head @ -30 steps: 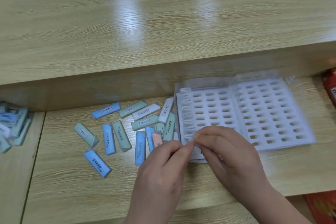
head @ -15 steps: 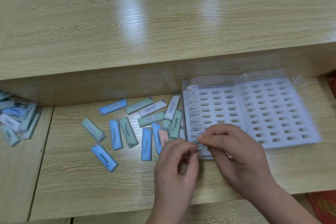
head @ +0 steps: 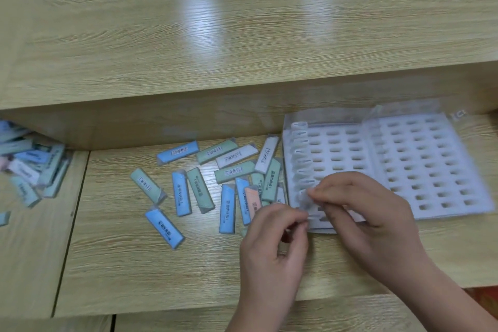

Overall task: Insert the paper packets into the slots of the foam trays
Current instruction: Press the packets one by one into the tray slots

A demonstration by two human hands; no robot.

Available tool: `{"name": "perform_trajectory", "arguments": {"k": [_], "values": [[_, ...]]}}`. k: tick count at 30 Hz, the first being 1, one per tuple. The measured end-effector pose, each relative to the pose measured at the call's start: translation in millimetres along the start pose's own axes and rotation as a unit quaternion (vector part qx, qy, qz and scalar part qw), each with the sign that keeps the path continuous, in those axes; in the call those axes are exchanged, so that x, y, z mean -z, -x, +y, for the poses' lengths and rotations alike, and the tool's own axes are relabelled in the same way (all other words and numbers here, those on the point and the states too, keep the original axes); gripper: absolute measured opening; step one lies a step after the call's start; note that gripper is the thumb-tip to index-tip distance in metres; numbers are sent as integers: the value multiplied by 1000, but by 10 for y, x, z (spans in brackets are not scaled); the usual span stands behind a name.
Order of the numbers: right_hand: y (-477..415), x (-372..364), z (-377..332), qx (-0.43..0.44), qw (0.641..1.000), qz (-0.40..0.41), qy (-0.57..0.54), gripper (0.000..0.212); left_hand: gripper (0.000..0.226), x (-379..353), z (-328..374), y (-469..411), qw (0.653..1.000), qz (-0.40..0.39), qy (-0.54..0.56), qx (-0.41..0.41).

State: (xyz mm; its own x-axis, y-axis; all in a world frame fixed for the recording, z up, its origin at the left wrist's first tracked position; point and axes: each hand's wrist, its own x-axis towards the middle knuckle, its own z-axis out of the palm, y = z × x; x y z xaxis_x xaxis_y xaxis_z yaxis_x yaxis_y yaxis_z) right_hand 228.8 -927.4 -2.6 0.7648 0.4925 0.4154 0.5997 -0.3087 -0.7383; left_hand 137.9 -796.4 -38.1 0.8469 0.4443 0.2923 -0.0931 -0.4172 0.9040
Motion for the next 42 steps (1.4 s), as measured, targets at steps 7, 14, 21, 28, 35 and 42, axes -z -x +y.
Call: {"name": "perform_trajectory", "arguments": {"k": [7,14,21,28,35,42], "values": [[50,-15,81,8,1000,22,19,23,11,22,-43,46,999,-7,-9,-38],[194,-56,115,9,998,-19,57,21,20,49,-95,81,998,-8,-31,-61],[119,4,85,-38,997,-33,52,45,26,66,-87,49,997,-11,-41,-57],[193,-2,-114,-81,994,2,76,40,29,193,-44,26,992,-36,-97,-79],[258,-462,-677,-32,989,-3,144,27,20,778,-147,52,981,53,-186,9],[-138,-1126,-748,-119,948,-112,272,34,39,1484,-356,-91,879,144,-290,349]]}}
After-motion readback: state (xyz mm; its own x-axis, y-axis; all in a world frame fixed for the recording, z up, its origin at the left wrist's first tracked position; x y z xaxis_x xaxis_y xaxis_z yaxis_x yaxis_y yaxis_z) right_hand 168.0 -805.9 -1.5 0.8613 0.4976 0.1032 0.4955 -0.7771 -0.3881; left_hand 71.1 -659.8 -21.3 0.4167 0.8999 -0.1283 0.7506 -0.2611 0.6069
